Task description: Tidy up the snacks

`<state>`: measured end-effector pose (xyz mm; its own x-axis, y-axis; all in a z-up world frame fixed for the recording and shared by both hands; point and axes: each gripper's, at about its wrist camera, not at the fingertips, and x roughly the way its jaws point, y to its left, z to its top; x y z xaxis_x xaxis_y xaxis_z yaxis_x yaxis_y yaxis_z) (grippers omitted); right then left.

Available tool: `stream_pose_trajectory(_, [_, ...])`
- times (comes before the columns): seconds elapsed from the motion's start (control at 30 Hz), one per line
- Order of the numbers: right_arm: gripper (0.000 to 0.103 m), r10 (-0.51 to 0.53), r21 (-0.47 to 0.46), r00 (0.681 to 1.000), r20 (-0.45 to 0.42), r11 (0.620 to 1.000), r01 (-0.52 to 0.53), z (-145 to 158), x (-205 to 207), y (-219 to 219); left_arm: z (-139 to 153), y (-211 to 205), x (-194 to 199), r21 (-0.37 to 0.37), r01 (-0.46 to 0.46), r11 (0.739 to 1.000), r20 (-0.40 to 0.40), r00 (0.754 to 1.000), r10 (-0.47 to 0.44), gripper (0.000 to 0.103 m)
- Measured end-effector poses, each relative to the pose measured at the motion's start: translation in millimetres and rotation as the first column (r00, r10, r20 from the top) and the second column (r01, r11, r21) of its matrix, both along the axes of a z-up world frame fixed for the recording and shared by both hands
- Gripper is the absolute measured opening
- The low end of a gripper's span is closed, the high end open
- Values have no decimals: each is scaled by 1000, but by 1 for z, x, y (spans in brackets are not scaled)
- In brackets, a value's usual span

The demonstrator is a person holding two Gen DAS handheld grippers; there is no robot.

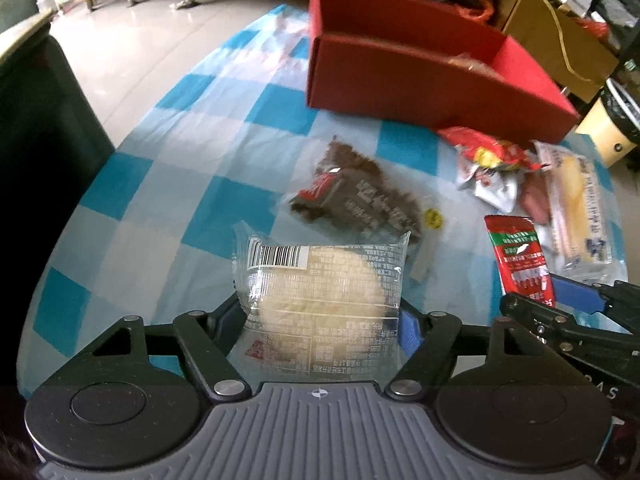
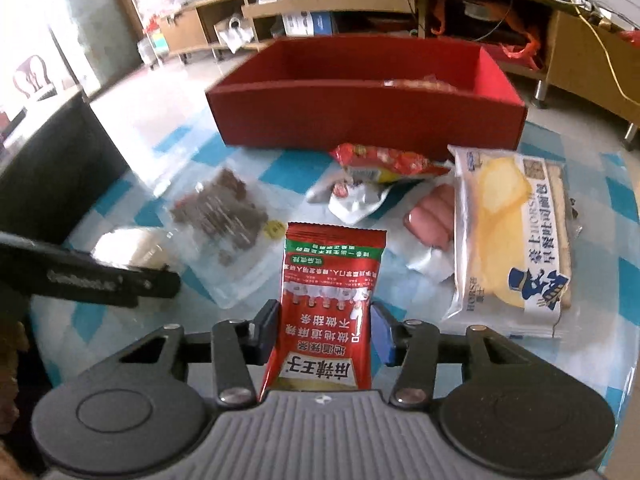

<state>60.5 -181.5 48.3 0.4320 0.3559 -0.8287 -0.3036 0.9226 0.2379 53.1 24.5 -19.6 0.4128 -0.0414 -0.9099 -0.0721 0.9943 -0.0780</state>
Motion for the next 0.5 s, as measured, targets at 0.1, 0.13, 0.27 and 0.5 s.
stream_pose_trajectory(0.1, [48,-20,58,1000,11,998,19,12,-1,-8,9,-1,-2,-20,2,1000,23,1000,-1,79])
stream_pose_trajectory(0.13, [48,-28,74,999,17,997,27,15,0,-9,11,-2,-2,-25,3,1000,30,1000,-2,79])
stream_pose_trajectory(0.27, [48,-59,114,998,38,992,54,26,2,-19,21,-9,0,-40,17,999,58,998,-15,79])
stream_pose_trajectory(0.5, [48,-97,161,993,67,983,85,40,9,-31,37,-26,7,-37,57,998,114,992,-53,79])
